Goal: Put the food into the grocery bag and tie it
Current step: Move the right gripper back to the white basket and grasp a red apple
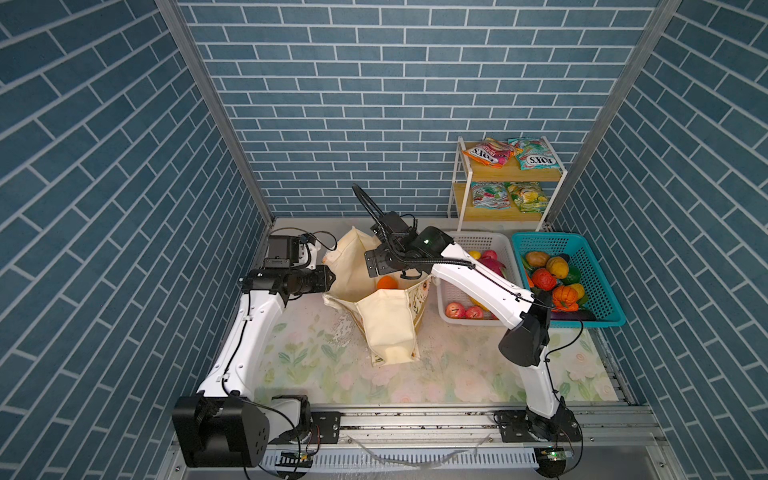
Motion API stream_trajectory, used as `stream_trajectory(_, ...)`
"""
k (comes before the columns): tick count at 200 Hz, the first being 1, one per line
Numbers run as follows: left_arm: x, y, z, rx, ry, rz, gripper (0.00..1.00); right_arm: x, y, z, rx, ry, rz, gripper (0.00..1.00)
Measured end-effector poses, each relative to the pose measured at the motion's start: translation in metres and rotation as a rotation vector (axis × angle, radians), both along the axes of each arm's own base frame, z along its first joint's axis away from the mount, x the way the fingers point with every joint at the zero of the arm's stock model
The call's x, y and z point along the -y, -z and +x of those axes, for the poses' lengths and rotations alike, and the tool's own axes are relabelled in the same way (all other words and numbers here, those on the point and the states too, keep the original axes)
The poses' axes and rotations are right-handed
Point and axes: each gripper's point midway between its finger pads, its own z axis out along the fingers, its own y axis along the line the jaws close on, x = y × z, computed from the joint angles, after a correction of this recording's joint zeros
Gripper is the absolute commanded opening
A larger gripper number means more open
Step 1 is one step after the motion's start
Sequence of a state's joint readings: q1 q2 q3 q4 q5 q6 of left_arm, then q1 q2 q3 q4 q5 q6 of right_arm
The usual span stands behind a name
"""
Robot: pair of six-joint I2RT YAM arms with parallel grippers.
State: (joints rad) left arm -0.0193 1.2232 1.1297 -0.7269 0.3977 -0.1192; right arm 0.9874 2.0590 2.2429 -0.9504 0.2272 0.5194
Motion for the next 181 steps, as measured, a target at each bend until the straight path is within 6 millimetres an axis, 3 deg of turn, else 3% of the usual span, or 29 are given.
stream_trajectory(31, 0.0, 0.0, 0.0, 0.0, 0.0, 0.0, 0.36, 0.033, -0.086, -0.006, 0.184, 0.042, 0.131, 0.97)
stream_trajectory(57, 0.0, 0.0, 0.0, 0.0, -0.001, 0.0, 0.36, 0.1, -0.156, -0.021, 0.37, 0.153, 0.246, 0.95)
stream_trajectory(71, 0.0, 0.0, 0.0, 0.0, 0.0, 0.0, 0.36, 0.139, -0.176, -0.025, 0.435, 0.233, 0.287, 0.94)
stream_trajectory(81, 0.0, 0.0, 0.0, 0.0, -0.001, 0.0, 0.36, 0.168, -0.179, -0.022, 0.459, 0.307, 0.298, 0.93)
stream_trajectory(100, 0.0, 0.0, 0.0, 0.0, -0.001, 0.0, 0.36, 0.227, -0.16, -0.005, 0.445, 0.483, 0.291, 0.91)
stream_trajectory(112, 0.0, 0.0, 0.0, 0.0, -0.001, 0.0, 0.36, 0.256, -0.134, 0.005, 0.406, 0.584, 0.263, 0.91)
stream_trajectory(122, 0.0, 0.0, 0.0, 0.0, -0.001, 0.0, 0.36, 0.275, -0.1, 0.011, 0.342, 0.652, 0.227, 0.9)
stream_trajectory(154, 0.0, 0.0, 0.0, 0.0, -0.001, 0.0, 0.36, 0.297, -0.006, 0.014, 0.105, 0.746, 0.163, 0.89)
stream_trajectory(181, 0.0, 0.0, 0.0, 0.0, -0.001, 0.0, 0.36, 0.294, 0.047, 0.008, -0.078, 0.774, 0.182, 0.87)
